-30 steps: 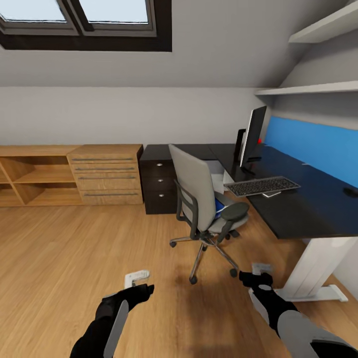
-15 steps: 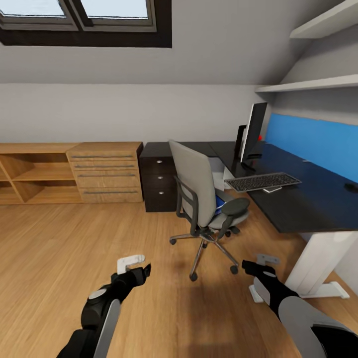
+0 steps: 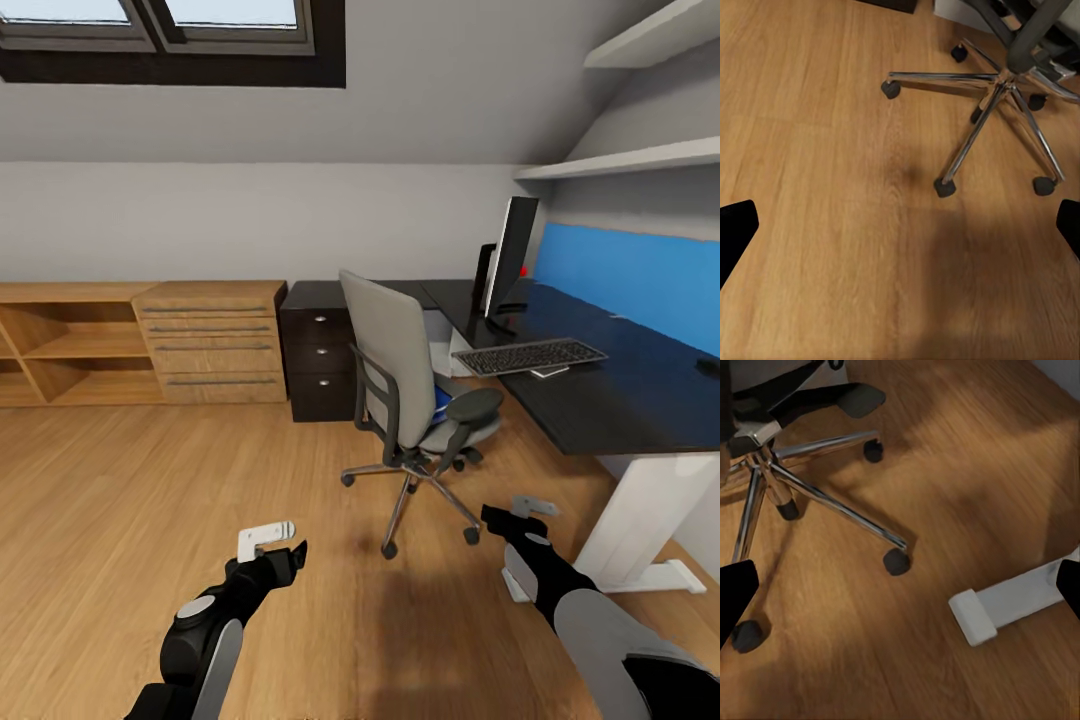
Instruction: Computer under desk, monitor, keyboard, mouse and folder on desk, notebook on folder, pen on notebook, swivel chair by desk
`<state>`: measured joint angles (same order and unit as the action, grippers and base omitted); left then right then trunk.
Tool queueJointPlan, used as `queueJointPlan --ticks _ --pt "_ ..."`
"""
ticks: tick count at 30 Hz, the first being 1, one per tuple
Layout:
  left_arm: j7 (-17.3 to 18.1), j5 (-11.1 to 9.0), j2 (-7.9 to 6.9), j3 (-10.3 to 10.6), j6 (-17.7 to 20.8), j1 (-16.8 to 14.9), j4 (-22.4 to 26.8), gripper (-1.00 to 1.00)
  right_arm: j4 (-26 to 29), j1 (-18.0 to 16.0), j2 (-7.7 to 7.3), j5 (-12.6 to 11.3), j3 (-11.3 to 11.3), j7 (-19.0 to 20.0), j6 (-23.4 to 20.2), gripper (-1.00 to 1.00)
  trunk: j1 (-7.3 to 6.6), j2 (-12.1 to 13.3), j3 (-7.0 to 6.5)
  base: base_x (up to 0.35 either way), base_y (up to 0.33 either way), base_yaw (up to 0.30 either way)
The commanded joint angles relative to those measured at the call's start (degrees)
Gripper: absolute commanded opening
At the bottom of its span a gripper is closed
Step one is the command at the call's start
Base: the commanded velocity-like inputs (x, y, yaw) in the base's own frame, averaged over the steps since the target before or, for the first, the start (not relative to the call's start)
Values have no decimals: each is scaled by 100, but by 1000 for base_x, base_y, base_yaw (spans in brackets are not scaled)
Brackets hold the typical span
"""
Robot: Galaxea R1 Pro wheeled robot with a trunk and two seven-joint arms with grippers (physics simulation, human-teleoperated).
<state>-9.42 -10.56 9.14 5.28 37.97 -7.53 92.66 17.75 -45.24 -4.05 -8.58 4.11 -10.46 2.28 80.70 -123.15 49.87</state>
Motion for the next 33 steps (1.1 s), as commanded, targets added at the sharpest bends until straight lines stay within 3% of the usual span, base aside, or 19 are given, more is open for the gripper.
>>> queueJointPlan --ticks 1,33 --pt "-51 -61 0 6 24 -3 6 100 5 -3 12 -58 -5 1 25 100 22 -44 24 0 0 0" --pt "-51 -60 -5 7 35 -3 6 100 10 6 10 -56 2 -18 185 100 724 -1327 598 0 0 0"
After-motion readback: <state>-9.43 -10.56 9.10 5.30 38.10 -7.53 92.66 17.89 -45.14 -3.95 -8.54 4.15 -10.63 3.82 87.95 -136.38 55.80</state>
